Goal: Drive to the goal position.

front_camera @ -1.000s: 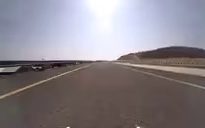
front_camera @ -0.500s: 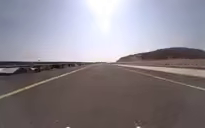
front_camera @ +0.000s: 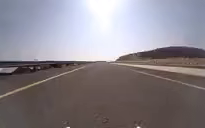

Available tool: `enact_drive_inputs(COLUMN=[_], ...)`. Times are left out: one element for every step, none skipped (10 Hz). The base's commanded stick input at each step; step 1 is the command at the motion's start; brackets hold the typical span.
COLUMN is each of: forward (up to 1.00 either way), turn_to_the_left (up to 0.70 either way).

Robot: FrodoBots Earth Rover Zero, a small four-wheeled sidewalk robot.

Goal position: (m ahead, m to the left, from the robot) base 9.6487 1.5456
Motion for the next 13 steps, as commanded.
enact_drive_inputs(forward=[0.70, 0.70, 0.70, 0.70, 0.70, 0.70, 0.70, 0.70, 0.70, 0.70, 0.70, 0.70, 0.70], turn_to_the_left=[0.00, 0.00, 0.00, 0.00, 0.00, 0.00, 0.00, 0.00, 0.00, 0.00, 0.00, 0.00, 0.00])
